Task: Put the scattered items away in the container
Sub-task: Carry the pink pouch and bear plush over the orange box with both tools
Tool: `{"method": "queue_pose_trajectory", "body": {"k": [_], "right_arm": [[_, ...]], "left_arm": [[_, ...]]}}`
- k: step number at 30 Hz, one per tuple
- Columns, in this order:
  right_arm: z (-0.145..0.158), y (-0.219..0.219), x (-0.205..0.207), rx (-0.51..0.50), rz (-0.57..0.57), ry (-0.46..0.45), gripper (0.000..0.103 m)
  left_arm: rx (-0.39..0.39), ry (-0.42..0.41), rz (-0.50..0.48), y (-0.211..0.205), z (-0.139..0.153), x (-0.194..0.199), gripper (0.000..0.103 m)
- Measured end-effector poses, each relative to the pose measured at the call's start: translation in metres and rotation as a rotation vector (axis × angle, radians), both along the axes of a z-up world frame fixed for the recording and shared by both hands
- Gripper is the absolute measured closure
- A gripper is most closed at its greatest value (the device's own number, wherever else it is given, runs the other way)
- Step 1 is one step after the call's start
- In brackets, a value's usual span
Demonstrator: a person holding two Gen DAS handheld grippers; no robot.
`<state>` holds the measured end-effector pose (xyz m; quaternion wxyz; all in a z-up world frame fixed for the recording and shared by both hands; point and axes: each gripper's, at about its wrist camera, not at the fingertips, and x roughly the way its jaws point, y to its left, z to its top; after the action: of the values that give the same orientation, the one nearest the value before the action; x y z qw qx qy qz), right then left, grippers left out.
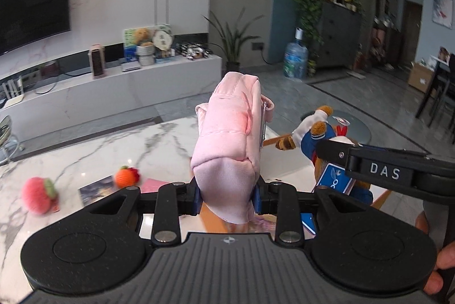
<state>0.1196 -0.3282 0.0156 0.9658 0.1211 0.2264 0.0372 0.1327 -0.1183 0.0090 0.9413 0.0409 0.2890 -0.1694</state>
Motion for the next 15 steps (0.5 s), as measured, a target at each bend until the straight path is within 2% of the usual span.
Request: {"method": "queue_pose_trajectory", "body": {"k": [7,15], "right_arm": [[-0.024,-0.033,0.031,-0.011,-0.031,0.058,0.054],[-0.065,-0.060,0.070,-0.030,-0.057,0.170,0.054]], "left_arm": [[0.039,0.097,-0.124,-0.025,-0.022,0.020,0.066],[0.098,0.222,-0.153,-0.038,-0.051,0.039,0.066]]}}
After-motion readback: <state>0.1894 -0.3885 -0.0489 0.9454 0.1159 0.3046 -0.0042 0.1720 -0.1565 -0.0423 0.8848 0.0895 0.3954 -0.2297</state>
